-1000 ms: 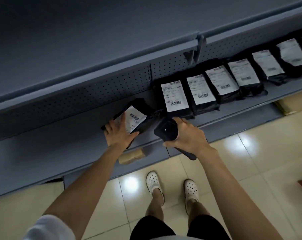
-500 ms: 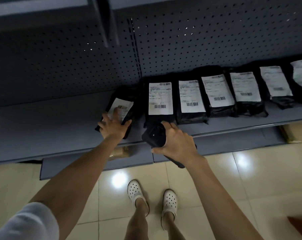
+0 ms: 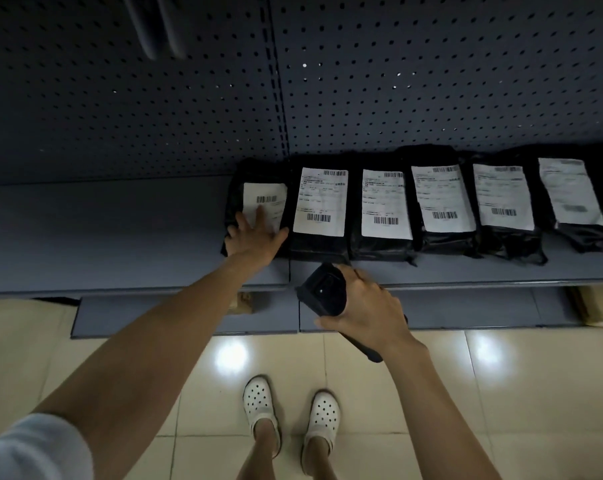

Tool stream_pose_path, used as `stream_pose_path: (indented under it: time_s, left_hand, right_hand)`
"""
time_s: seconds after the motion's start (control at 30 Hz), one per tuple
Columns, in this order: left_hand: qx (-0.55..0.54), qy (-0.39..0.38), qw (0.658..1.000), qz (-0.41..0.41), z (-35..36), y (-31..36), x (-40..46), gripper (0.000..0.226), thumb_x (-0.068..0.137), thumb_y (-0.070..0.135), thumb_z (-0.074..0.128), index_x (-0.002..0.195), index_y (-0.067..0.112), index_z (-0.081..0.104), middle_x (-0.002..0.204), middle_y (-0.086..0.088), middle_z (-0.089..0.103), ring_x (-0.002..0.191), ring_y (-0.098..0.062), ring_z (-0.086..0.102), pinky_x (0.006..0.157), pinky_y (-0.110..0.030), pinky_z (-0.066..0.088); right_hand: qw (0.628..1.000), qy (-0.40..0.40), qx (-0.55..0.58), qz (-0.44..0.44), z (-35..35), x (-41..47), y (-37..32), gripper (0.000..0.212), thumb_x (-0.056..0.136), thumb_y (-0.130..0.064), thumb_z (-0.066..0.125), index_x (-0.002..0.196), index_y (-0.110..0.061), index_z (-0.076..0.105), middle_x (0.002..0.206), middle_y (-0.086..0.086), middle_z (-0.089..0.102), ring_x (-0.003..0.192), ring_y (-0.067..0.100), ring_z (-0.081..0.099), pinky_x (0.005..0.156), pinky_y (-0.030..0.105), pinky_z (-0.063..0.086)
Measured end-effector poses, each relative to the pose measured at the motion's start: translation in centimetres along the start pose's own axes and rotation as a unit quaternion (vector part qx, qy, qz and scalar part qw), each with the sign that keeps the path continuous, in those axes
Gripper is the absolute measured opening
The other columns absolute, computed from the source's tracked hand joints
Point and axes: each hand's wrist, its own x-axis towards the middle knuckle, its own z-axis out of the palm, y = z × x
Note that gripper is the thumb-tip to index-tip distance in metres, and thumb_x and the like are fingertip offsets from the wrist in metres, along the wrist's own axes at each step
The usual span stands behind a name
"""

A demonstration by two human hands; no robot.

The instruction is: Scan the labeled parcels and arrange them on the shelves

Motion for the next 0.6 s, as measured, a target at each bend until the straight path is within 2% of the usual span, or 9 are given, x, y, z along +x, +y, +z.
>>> stream_pose_path:
  time_s: [0.2, 0.3, 0.4, 0.5, 0.6]
  left_hand:
    - [0.042, 0.020, 0.996, 0.072, -1.2, -3.8, -2.2, 0.074, 0.095, 0.067, 0.026, 0.156, 0.029, 0.008, 0.157, -0.013, 0.015, 0.137, -0.039, 0.027, 0.107, -0.050, 0.033]
    - [0.048, 0.080, 0.991, 0.098, -2.4, -7.2, -4.9, 0.068, 0.097, 0.056, 0.040, 0.154, 0.026, 0.019, 0.149, -0.010, 0.032, 0.130, -0.037, 0.036, 0.100, -0.050, 0.040]
    - [0.033, 0.091, 0.992, 0.083, -3.7, -11.7, -8.2, 0.064, 0.096, 0.044, 0.052, 0.151, 0.023, 0.026, 0.147, -0.006, 0.038, 0.132, -0.032, 0.037, 0.104, -0.047, 0.038]
    - [0.012, 0.097, 0.994, 0.052, -4.8, -17.4, -11.8, 0.064, 0.096, 0.035, 0.055, 0.152, 0.021, 0.027, 0.150, -0.003, 0.037, 0.135, -0.029, 0.036, 0.107, -0.044, 0.035]
    - [-0.001, 0.098, 0.995, 0.015, -5.5, -23.8, -15.6, 0.064, 0.096, 0.030, 0.054, 0.153, 0.022, 0.026, 0.149, -0.003, 0.038, 0.135, -0.028, 0.037, 0.104, -0.041, 0.037]
  right_hand:
    - [0.999, -0.017, -0.017, -0.022, 0.1, 0.6, -2.5, 0.089, 0.067, -0.052, 0.084, 0.141, -0.026, 0.042, 0.135, -0.001, 0.054, 0.119, 0.026, 0.058, 0.089, 0.039, 0.049]
    - [0.998, -0.023, -0.030, -0.048, -0.3, 0.5, -5.3, 0.095, 0.068, -0.053, 0.083, 0.146, -0.024, 0.039, 0.138, 0.000, 0.052, 0.122, 0.027, 0.056, 0.089, 0.040, 0.049]
    - [0.995, -0.035, -0.053, -0.082, -0.5, 0.0, -9.1, 0.102, 0.068, -0.056, 0.084, 0.151, -0.021, 0.034, 0.142, 0.002, 0.049, 0.126, 0.028, 0.053, 0.092, 0.040, 0.048]
    - [0.989, -0.053, -0.072, -0.117, -0.2, -0.8, -13.8, 0.104, 0.069, -0.058, 0.083, 0.152, -0.021, 0.032, 0.147, 0.004, 0.047, 0.130, 0.029, 0.050, 0.096, 0.041, 0.046]
    - [0.980, -0.075, -0.092, -0.160, 1.1, -1.9, -19.0, 0.099, 0.065, -0.060, 0.083, 0.146, -0.024, 0.038, 0.140, 0.003, 0.052, 0.123, 0.028, 0.055, 0.092, 0.039, 0.050]
